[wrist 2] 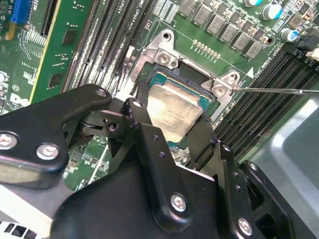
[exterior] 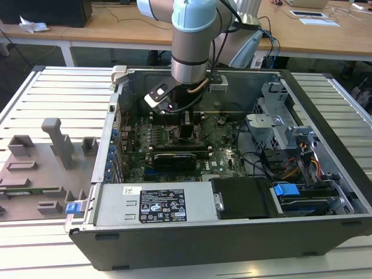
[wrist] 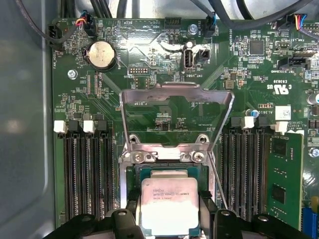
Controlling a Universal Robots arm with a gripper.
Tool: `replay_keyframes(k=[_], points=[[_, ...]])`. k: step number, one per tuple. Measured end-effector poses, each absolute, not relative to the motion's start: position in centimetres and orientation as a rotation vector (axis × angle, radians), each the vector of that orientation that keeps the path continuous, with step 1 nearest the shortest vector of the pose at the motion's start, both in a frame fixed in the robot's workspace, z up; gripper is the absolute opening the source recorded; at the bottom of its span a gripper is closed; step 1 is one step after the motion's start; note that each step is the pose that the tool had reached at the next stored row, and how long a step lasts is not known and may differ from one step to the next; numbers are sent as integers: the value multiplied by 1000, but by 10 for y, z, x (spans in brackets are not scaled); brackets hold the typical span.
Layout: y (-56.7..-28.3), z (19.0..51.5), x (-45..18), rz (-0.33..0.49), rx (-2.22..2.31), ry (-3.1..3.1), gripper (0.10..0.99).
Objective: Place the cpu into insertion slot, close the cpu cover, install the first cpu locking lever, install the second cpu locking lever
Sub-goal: 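Place the cpu into insertion slot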
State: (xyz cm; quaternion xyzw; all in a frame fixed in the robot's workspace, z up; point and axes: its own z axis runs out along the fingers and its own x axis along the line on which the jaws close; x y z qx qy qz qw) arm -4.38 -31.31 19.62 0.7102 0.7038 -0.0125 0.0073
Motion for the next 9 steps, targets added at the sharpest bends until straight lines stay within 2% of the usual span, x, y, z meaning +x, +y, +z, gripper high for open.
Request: replay_keyframes(k=[5,6,9], points=[[-313,195,-44,-36,2221,2201,553],[-313,196,-44,-38,2221,2201,620],[-313,200,-44,-39,2221,2201,620]])
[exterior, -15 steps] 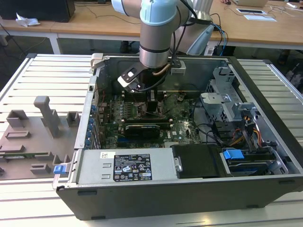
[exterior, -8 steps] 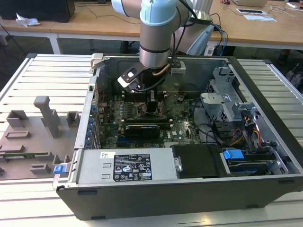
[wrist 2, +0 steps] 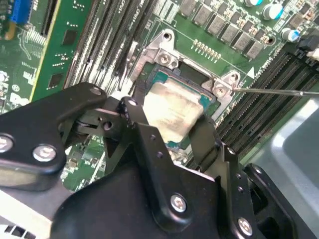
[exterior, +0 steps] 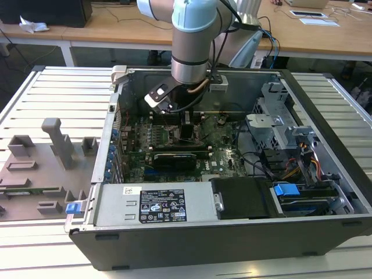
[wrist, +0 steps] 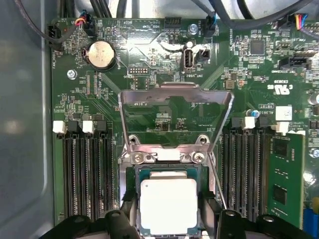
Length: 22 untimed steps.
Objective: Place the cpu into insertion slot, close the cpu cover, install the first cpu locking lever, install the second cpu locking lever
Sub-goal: 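Place the cpu into insertion slot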
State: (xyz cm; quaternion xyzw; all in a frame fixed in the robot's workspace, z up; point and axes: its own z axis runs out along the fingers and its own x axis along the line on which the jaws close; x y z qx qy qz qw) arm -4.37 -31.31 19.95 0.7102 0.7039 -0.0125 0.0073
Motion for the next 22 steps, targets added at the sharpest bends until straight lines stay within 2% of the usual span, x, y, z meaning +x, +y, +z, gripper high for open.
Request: replay_keyframes(k=[4,8,9,11,18,22], points=[[-313,223,-44,-39,2221,2201,604],[-312,245,-44,-39,2221,2201,353],[-312,254,-44,-39,2221,2201,231],[-312,263,-44,-40,2220,2201,114],[-312,288,-44,-40,2220,2201,106],[-312,288,-44,-40,2220,2201,106]])
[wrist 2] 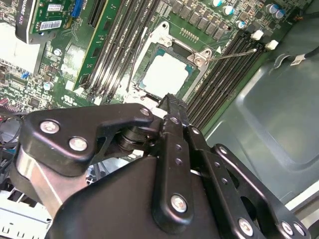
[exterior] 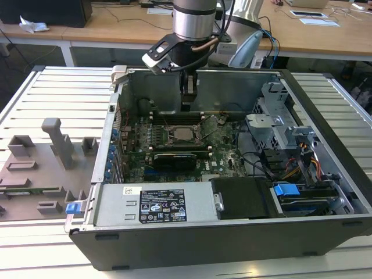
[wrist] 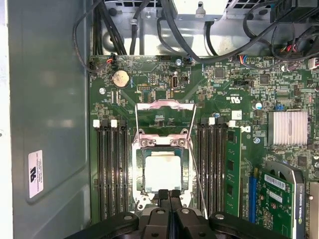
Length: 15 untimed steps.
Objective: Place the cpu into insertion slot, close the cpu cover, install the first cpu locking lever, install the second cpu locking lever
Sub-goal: 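Place the cpu into insertion slot, then close the cpu cover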
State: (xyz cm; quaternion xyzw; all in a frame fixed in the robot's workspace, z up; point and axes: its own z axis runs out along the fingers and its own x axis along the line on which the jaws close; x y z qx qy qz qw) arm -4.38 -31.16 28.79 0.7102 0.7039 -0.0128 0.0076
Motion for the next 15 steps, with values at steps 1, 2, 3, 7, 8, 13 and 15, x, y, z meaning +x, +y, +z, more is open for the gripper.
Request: replay_keyframes(k=[1,2,3,7,8,13,15], points=[[-312,288,-44,-40,2220,2201,106],[-312,288,-44,-40,2220,2201,106],[-312,288,-44,-40,2220,2201,106],[-312,288,-44,-40,2220,2201,106],[-312,288,-44,-40,2220,2201,106],[-312,288,-40,-41,2220,2201,106],[-312,288,-32,-42,2221,2201,106]])
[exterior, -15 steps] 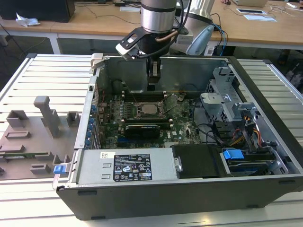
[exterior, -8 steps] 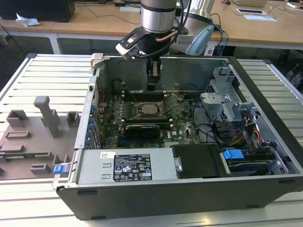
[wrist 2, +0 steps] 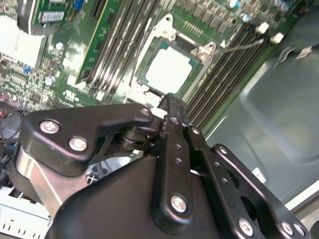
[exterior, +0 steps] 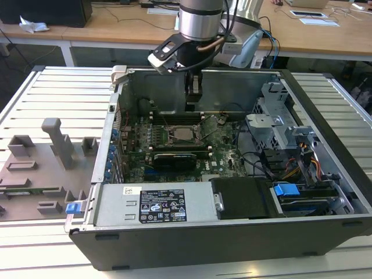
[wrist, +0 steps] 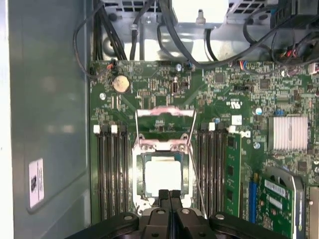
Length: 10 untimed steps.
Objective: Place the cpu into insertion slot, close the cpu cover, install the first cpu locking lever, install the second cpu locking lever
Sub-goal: 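Close the cpu cover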
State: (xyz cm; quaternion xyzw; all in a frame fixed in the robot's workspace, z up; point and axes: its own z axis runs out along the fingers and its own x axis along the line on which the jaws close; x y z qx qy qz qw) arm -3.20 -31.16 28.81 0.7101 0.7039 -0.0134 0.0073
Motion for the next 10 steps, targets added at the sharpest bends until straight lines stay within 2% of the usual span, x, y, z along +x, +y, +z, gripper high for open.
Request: replay_keyframes(k=[10], points=[[-311,288,42,-65,2230,2211,106]])
